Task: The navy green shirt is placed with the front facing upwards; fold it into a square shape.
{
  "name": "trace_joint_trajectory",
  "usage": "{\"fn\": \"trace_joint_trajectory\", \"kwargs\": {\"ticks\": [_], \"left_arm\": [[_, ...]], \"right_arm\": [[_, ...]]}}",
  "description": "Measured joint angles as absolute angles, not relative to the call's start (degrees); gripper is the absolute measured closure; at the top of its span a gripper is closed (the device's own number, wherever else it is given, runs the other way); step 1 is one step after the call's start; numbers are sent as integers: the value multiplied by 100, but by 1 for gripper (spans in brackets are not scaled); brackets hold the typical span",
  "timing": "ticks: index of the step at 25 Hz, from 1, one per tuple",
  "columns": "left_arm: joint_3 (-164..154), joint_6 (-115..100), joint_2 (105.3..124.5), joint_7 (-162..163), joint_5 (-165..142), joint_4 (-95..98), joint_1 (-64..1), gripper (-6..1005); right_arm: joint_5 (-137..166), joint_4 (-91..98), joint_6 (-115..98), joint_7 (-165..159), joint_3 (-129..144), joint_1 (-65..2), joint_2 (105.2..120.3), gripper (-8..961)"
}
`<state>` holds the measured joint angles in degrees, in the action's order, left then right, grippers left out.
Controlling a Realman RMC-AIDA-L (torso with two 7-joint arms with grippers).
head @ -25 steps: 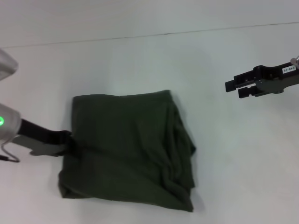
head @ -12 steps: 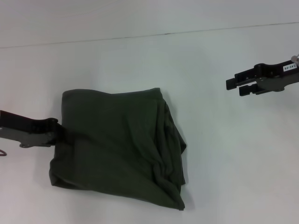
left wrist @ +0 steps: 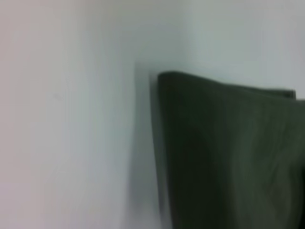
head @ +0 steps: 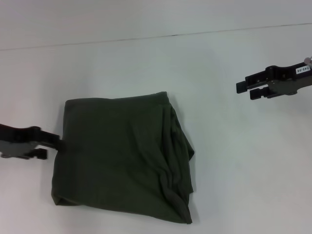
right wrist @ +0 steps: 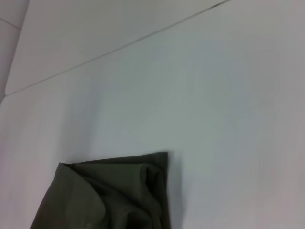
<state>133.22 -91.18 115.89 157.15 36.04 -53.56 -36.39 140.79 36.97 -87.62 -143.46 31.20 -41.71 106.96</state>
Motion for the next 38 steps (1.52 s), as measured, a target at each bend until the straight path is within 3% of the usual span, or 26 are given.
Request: {"fn": "trace_joint_trajectory", "kwargs": {"ticks": [2,11,15,20,32,38], "left_arm": [[13514,-9237,11582,15726,3604,-5636,-3559,443],[14284,-9936,11580,15687,4230,-6659,-3481,371],[14291,-9986,11568,15685,4342,-6669,-3505,372],[14295,-9974,11594,15668,4519,-6680,-3476,371],[14300,-9915,11710,15439,4782,-6659,-3440,372],[14300,-9888,11757,15393,4787,-6652,-3461,372]], "right_arm": [[14078,3701,-8777,-14346,3121,-4191,10696,324],[14089,3702,-8971,-14313,3485,-4426,10736,324],[14085,3692,-9007,-14334,3786,-4669,10822,325],[14111,3629,-8888,-14504,4006,-5023,11042,334],[14125,3605,-8209,-14584,4192,-5226,11810,361],[14134,3565,-7938,-14916,4820,-5219,11857,375]]}}
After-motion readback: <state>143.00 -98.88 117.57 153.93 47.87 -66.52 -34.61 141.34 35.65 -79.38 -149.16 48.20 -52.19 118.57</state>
